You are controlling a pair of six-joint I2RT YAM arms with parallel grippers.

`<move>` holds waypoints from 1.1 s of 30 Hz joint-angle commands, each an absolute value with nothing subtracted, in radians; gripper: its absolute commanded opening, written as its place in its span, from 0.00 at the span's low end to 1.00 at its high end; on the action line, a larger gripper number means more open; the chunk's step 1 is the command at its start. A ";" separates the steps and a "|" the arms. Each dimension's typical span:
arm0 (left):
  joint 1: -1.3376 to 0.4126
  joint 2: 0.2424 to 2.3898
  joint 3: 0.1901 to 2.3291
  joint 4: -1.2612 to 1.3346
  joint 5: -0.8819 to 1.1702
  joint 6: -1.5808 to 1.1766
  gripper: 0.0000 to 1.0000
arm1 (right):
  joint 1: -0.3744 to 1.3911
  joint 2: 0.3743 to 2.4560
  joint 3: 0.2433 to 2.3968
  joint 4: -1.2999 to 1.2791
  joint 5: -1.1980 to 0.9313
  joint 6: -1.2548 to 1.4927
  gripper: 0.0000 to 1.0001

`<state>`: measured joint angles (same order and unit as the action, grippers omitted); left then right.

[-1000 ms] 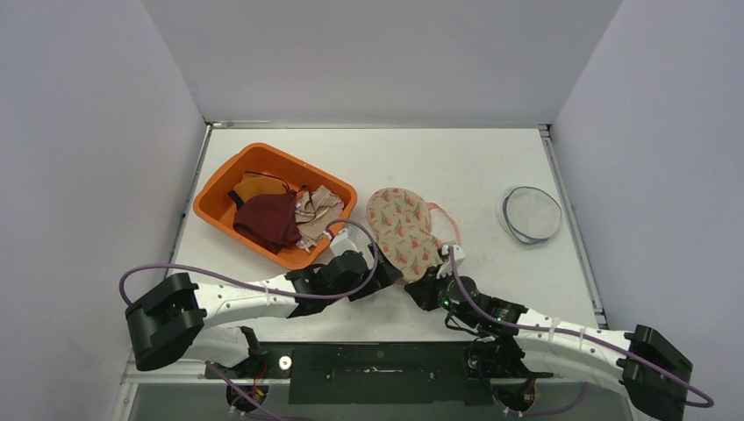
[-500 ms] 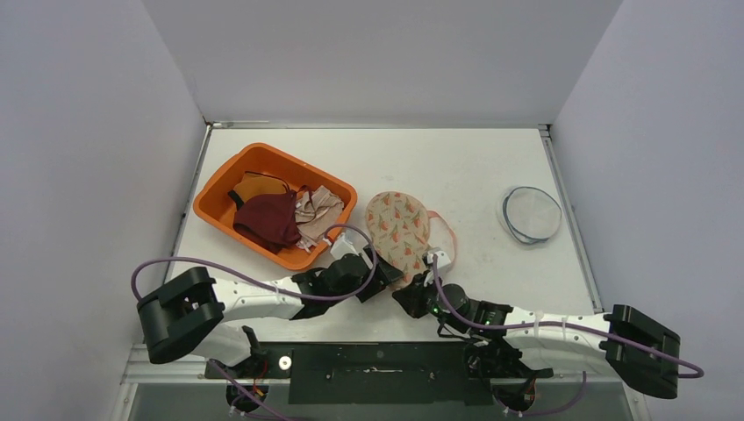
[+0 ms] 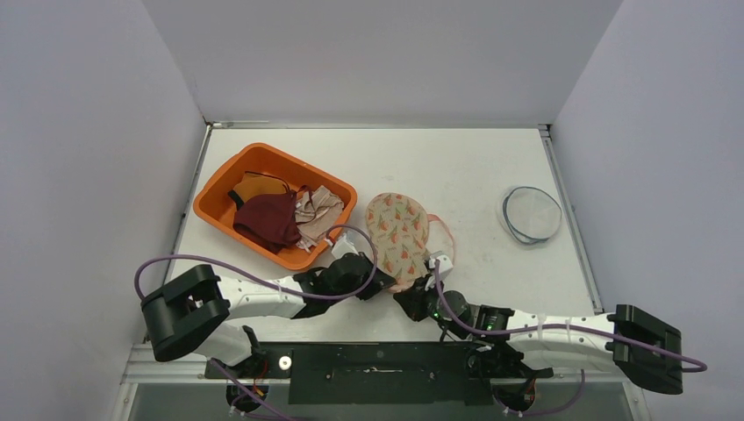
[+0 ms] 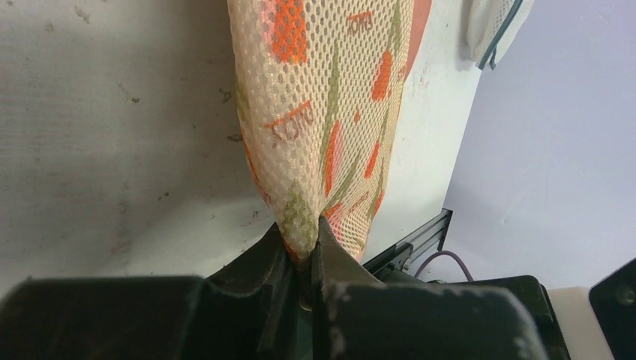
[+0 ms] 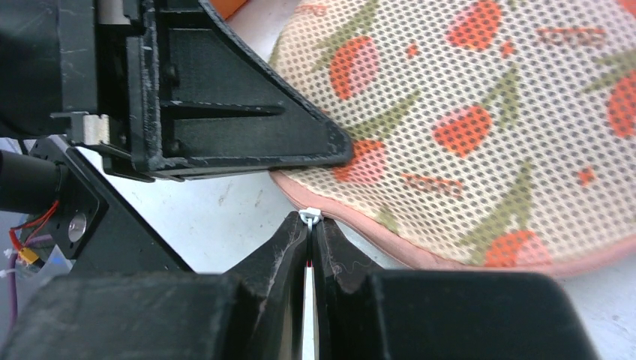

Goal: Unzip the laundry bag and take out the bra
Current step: Unzip the laundry bag at the center of the board.

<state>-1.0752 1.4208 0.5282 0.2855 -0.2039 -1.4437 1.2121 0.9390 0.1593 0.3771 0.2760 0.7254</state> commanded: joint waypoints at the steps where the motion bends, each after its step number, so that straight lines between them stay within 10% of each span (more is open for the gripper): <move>1: -1.047 1.389 0.557 0.212 -0.242 -1.380 0.00 | 1.218 0.842 0.134 0.299 0.378 0.757 0.05; 17: -0.978 1.442 0.699 0.076 -0.157 -1.092 0.00 | 1.223 0.580 0.118 -0.065 0.572 0.920 0.05; 28: -0.850 1.678 0.977 0.026 0.000 -0.887 0.00 | 1.408 0.765 0.181 0.087 0.630 0.897 0.05; 29: -0.847 1.700 1.006 0.012 0.000 -0.877 0.03 | 1.415 0.805 0.189 0.110 0.635 0.891 0.05; 33: -0.838 1.685 1.045 -0.088 -0.018 -0.869 0.64 | 1.415 0.940 0.214 0.218 0.621 0.867 0.05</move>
<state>-0.8906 1.7168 0.9840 -0.0425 0.0963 -0.9279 1.3914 0.8627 0.1604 0.0677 0.6327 0.8948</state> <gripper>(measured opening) 0.434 0.063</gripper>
